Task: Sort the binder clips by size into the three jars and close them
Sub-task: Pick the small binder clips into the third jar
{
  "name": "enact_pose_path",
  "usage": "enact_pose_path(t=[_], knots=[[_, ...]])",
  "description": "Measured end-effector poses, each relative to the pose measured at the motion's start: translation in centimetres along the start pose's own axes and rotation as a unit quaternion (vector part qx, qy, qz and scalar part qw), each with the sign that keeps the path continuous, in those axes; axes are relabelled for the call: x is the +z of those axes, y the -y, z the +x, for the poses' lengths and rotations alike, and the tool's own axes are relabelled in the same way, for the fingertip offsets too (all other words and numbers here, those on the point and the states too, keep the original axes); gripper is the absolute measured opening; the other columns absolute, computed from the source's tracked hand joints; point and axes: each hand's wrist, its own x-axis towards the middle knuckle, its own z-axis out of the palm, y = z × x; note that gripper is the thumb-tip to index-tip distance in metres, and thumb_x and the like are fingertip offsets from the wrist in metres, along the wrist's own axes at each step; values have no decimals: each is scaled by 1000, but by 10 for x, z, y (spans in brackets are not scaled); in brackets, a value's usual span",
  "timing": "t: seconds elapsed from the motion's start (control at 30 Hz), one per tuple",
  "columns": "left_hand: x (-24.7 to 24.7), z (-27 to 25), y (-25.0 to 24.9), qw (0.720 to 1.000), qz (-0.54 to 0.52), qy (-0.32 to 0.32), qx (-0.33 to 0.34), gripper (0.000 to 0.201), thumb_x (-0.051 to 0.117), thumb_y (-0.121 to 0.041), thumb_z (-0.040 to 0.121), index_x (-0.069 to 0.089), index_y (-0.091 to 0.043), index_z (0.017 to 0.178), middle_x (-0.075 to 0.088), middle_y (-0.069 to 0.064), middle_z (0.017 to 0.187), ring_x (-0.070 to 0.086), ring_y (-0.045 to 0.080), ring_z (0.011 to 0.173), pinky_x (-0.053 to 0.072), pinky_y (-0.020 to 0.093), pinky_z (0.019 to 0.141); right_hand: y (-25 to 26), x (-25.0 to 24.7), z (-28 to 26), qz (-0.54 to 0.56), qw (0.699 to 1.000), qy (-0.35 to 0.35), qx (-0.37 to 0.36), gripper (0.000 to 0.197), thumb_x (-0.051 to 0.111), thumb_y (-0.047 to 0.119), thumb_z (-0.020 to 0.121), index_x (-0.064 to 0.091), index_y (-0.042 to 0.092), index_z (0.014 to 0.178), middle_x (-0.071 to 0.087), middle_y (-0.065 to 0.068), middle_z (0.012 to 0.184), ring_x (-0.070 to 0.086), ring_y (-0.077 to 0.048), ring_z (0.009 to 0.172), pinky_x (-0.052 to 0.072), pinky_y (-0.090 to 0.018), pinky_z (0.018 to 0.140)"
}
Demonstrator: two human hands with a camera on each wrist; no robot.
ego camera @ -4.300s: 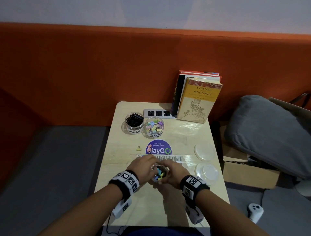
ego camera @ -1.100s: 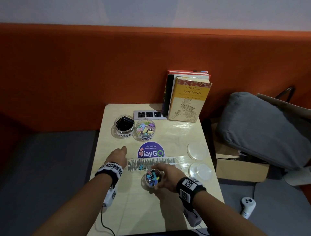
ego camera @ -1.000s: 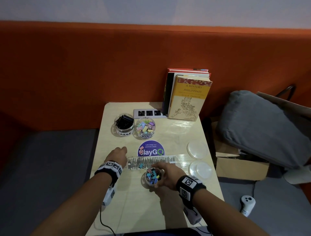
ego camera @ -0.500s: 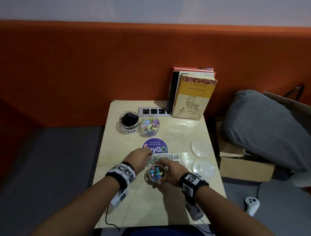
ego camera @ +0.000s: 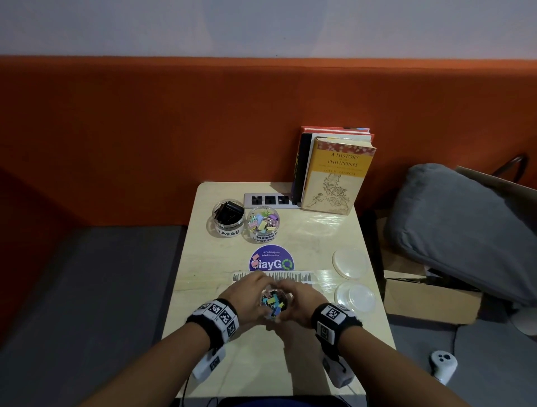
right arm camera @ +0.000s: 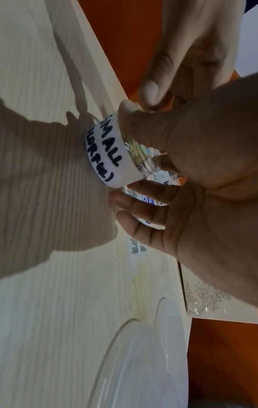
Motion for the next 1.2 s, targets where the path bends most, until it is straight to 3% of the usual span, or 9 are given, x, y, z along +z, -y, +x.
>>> enact_pose_path(t=[0.1,0.27,0.4,0.5,0.63,0.83,1.03,1.2], knots=[[5,-3,8,1000,-9,23,-14,85,80,-35,76,34,-31,148,41,-4,147,44,17,131,42,34,105,6,3,4,-2,1000,-9,-15,75,90,29,63,55,32,129,63,7,125,59,-15,112,48,-26,93],[11,-10,22,998,3,14,-58,86,80,-38,74,36,-30,147,40,-4,149,43,18,133,42,35,107,15,14,13,-20,999,2,-34,72,87,26,66,55,23,130,65,0,121,61,-18,109,50,-29,92],[7,-20,36,996,22,2,-91,79,78,-41,77,40,-27,145,46,-1,142,49,19,127,45,33,103,15,14,16,-74,997,-22,-20,36,57,10,87,59,17,123,65,-5,117,60,-22,105,49,-27,86],[4,-27,44,993,19,-9,-116,77,79,-41,75,44,-28,142,48,-3,138,51,20,124,47,32,100,10,6,20,-102,993,-65,5,24,47,8,91,63,12,109,64,-9,111,59,-26,103,46,-29,84],[2,-34,55,987,-9,-19,-159,79,85,-35,70,47,-29,139,49,-5,133,53,19,121,48,32,98,4,3,28,-117,991,-61,21,27,50,12,89,61,15,114,57,-9,119,57,-29,107,47,-33,89],[-5,-41,69,982,0,-30,-187,82,85,-34,72,45,-28,142,49,-4,135,53,20,122,47,33,100,18,15,39,-146,988,1,-51,44,50,19,95,50,26,139,50,-7,127,55,-28,114,46,-36,96],[-1,-59,85,982,-47,-39,-179,94,82,-45,73,31,-27,150,30,-4,153,38,20,136,40,38,110,40,30,52,-218,975,0,-33,55,51,20,94,38,35,145,47,-6,129,56,-31,113,51,-41,87],[-1,-66,99,986,-51,-34,-153,83,77,-45,78,35,-33,149,36,-6,149,41,19,134,40,38,108,48,40,57,-261,965,-25,-29,34,45,31,100,60,22,130,51,-8,123,58,-29,111,48,-37,87]])
